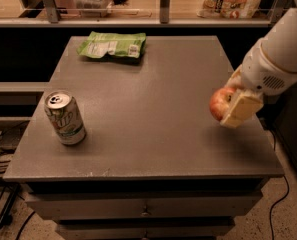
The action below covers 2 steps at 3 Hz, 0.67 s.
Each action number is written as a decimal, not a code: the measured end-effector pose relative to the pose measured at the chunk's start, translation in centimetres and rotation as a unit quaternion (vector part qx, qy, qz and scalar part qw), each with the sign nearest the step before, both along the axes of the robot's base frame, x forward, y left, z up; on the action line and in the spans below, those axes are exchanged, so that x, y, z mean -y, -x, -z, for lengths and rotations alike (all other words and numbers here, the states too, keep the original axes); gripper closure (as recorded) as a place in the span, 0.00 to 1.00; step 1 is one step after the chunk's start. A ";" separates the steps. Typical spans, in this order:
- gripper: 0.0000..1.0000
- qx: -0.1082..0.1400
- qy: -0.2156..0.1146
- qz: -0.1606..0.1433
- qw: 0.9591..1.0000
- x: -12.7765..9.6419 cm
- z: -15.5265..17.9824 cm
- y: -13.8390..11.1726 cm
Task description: Move apple near green rice chip bag
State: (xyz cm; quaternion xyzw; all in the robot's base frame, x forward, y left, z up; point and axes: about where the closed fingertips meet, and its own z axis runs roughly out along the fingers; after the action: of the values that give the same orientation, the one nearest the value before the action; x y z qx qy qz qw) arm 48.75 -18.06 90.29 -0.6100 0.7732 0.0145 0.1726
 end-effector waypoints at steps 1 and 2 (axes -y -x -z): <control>1.00 0.042 -0.014 -0.008 0.999 -1.1 -3.8 -3.3; 1.00 0.060 -0.019 -0.008 0.998 -1.3 -5.5 -3.8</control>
Offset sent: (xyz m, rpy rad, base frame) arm 0.0267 0.0090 0.0301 0.0224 -0.0678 0.0133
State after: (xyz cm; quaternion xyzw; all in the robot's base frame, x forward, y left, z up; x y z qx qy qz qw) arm 52.55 -16.78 95.75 -0.6124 0.7562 -0.0059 0.2305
